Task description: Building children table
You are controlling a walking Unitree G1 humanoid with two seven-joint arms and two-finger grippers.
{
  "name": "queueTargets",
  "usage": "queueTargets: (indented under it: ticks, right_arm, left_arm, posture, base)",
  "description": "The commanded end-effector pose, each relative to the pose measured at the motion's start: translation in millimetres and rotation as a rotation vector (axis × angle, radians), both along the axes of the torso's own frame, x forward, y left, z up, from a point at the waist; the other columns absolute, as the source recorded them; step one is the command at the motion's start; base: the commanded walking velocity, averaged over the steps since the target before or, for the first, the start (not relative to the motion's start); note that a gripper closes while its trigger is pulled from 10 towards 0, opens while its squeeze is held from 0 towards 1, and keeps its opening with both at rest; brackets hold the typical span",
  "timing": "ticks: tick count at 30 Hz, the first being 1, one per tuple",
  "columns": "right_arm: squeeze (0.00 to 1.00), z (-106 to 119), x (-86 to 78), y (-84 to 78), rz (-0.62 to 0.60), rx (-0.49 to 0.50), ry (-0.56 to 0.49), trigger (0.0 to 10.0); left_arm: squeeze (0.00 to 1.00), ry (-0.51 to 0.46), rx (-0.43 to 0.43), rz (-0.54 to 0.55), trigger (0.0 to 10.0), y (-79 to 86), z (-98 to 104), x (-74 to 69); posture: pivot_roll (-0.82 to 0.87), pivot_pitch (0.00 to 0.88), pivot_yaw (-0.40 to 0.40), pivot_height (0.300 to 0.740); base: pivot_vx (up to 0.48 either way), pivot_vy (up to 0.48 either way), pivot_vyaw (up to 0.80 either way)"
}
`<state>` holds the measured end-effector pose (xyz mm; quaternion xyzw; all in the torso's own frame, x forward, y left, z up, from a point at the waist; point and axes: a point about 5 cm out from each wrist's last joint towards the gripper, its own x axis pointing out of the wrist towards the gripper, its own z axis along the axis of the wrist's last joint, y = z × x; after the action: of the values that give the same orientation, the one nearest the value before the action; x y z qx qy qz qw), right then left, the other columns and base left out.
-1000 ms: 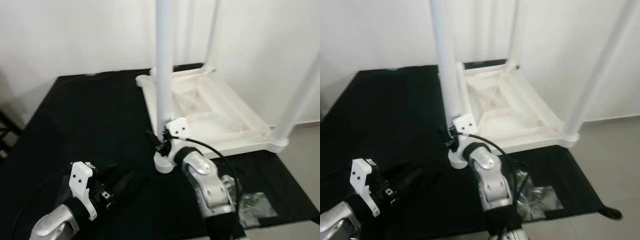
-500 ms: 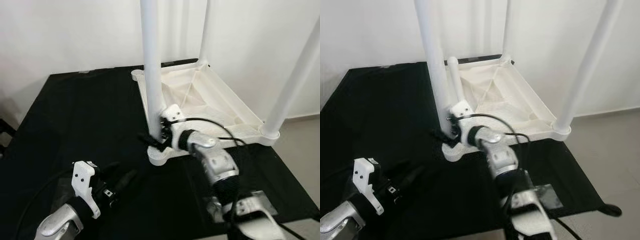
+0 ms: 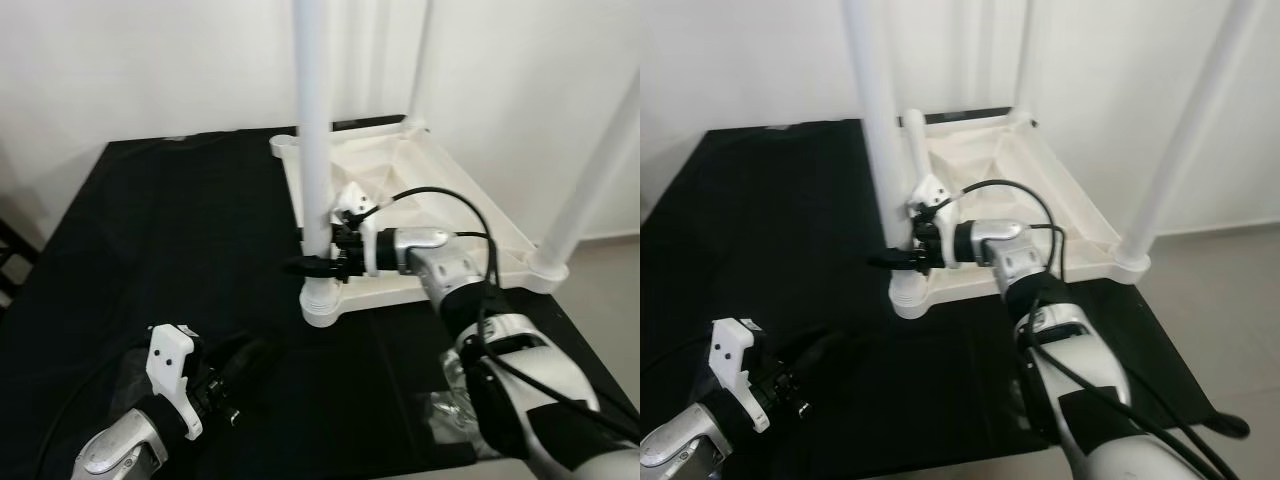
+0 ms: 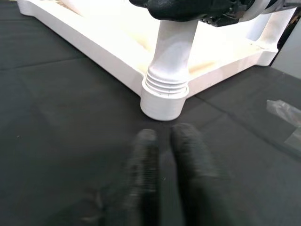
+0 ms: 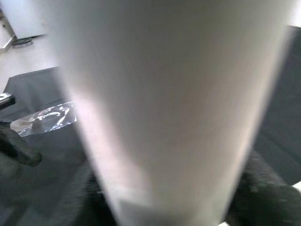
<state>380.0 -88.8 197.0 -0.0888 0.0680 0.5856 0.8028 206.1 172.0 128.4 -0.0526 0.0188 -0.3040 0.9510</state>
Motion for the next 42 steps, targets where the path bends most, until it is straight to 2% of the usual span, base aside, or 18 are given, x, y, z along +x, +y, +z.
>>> queueTargets:
  ticks: [1,9,12,14,15,16,17,18,21,25,26,29,30,35,36,37,38,42]
  right_arm:
    - [0.00,2,1.7,-0.7,-0.007,-0.014,-0.002,0.0]
    - [0.00,-13,-1.6,-9.4,0.003,-0.053,0.019,0.0]
    - [0.00,-49,-15.3,-12.6,0.003,-0.153,0.021,0.0]
    - [0.00,-67,-21.8,-3.0,-0.149,-0.160,0.046,0.0]
    - [0.00,-77,-25.9,6.7,-0.462,-0.107,0.047,0.0]
    - [0.00,-77,-25.9,6.7,-0.462,-0.107,0.047,0.0]
    - [0.00,-90,-58.4,23.3,-0.547,-0.078,0.071,0.0]
    - [0.00,-88,-80.2,33.1,-0.613,-0.037,0.056,0.0]
    - [0.00,-84,-93.0,39.3,-0.618,-0.006,0.040,0.0]
    - [0.00,-69,-73.1,42.9,-0.512,-0.037,-0.062,0.0]
    - [0.00,-69,-72.7,44.3,-0.508,-0.036,-0.052,10.0]
    - [0.00,-68,-69.1,46.9,-0.491,-0.040,-0.051,10.0]
    - [1.00,-64,-61.7,49.1,-0.455,-0.025,-0.045,10.0]
    - [1.00,-30,-39.6,50.5,-0.282,0.037,-0.110,10.0]
    - [0.63,-19,-38.2,48.3,-0.215,0.054,-0.139,10.0]
    - [0.63,-19,-38.2,48.3,-0.215,0.054,-0.139,10.0]
    - [0.06,-10,-37.1,46.3,-0.151,0.062,-0.159,10.0]
    - [0.00,0,-25.4,38.5,-0.013,0.055,-0.166,10.0]
  left_arm:
    - [0.00,0.024,0.040,0.000,0.0,1.1,-4,-2.6]
    - [0.00,0.023,0.053,0.028,0.0,2.5,-4,-3.4]
    - [0.00,0.018,0.050,0.021,0.0,1.0,-3,-5.6]
    - [0.00,0.017,0.045,0.015,0.0,0.9,-3,-6.6]
    - [0.00,0.017,0.041,0.009,0.0,1.2,-2,-7.3]
    - [0.00,0.017,0.041,0.009,0.0,1.2,-2,-7.3]
    - [0.00,0.020,0.035,0.004,7.7,1.6,-1,-7.4]
    - [0.00,0.022,0.030,-0.001,10.0,2.8,-1,-6.8]
    - [0.00,0.024,0.028,-0.003,10.0,3.5,-1,-6.3]
    - [0.00,0.039,0.018,-0.020,10.0,1.4,-2,-0.6]
    - [0.00,0.039,0.019,-0.021,10.0,1.0,-2,-0.5]
    - [0.00,0.035,0.019,-0.009,10.0,1.6,-2,-0.6]
    - [0.00,0.030,0.018,0.009,10.0,2.5,-2,-0.4]
    - [0.00,0.027,0.016,0.025,10.0,3.1,-3,0.4]
    - [0.00,0.029,0.016,0.023,10.0,3.5,-3,0.8]
    - [0.00,0.029,0.016,0.023,10.0,3.5,-3,0.8]
    - [0.00,0.032,0.015,0.021,10.0,4.3,-4,1.3]
    - [0.00,0.036,0.016,0.020,10.0,6.0,-4,2.6]
  posture:
    - [0.06,0.065,0.011,0.740]
    - [0.05,0.071,0.019,0.740]
    - [0.04,0.085,0.006,0.740]
    - [0.04,0.092,-0.003,0.740]
    - [0.04,0.097,-0.003,0.740]
    - [0.04,0.097,-0.003,0.740]
    - [0.04,0.105,0.007,0.740]
    - [0.01,0.115,0.037,0.740]
    - [0.00,0.110,0.038,0.740]
    - [0.01,0.085,0.015,0.740]
    - [0.02,0.083,0.014,0.740]
    - [0.02,0.081,0.013,0.740]
    - [0.03,0.072,0.009,0.740]
    - [0.05,0.067,0.003,0.740]
    - [0.05,0.061,0.005,0.740]
    - [0.05,0.061,0.005,0.740]
    - [0.05,0.061,0.010,0.740]
    - [0.06,0.054,0.011,0.740]
  base:
    - [0.000,0.000,0.00]
    - [0.000,0.000,0.00]
    - [0.000,0.000,0.00]
    - [0.000,0.000,0.00]
    - [0.000,0.000,0.00]
    - [0.000,0.000,0.00]
    - [0.000,0.000,0.00]
    - [0.000,0.000,0.00]
    - [0.000,0.000,0.00]
    - [0.000,0.000,0.00]
    - [0.000,0.000,0.00]
    - [0.000,0.000,0.00]
    - [0.000,0.000,0.00]
    - [0.000,0.000,0.00]
    - [0.000,0.000,0.00]
    - [0.000,0.000,0.00]
    - [0.000,0.000,0.00]
    - [0.000,0.000,0.00]
